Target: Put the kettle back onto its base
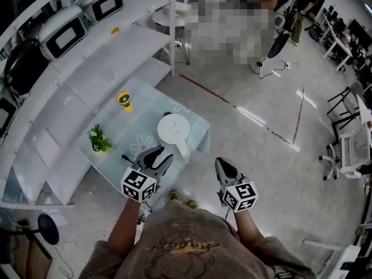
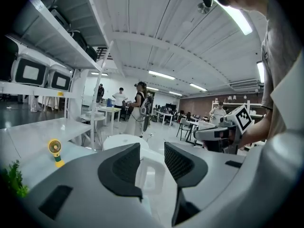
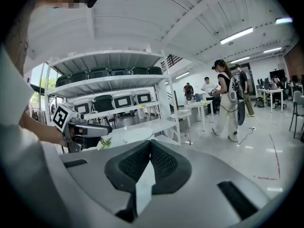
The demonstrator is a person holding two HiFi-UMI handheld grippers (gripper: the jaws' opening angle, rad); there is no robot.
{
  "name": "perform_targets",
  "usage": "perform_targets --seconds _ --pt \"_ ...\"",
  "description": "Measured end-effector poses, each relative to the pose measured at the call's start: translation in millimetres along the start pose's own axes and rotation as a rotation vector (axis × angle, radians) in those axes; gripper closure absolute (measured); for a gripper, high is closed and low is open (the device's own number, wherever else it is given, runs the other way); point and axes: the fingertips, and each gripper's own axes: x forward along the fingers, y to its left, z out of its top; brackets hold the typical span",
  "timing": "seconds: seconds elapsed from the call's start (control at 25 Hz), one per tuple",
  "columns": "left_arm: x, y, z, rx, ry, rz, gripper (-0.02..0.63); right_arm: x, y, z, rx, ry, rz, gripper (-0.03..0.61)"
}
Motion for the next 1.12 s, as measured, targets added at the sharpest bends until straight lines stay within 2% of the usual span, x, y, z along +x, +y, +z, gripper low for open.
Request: perform_targets --seconds 0.28,0.44,0.6,0.76,0.88,1.12 --pt "-38 2 32 0.01 -0.109 0.098 0.448 -3 9 29 -0.041 -0.068 0.009 0.577" --pt "-47 5 34 -0.018 -0.139 0.148 0.448 -9 4 31 -0.052 -0.077 -0.006 0.577" --pt "-47 8 26 -0.037 -0.125 0.18 0.451 -13 -1 27 -0.043 -0.073 -0.023 0.577" --pt "-48 9 20 -0.047 -0.128 0.198 0.535 -13 -1 24 -0.045 -0.069 -0.019 0.577" --pt "-49 10 21 -0.046 -0.146 0.219 0.575 -13 -3 19 -0.043 -0.06 -0.017 0.577" --pt "-49 11 20 -0.056 -0.161 0.234 0.592 -15 -6 14 -0.037 -0.051 -0.014 0.577"
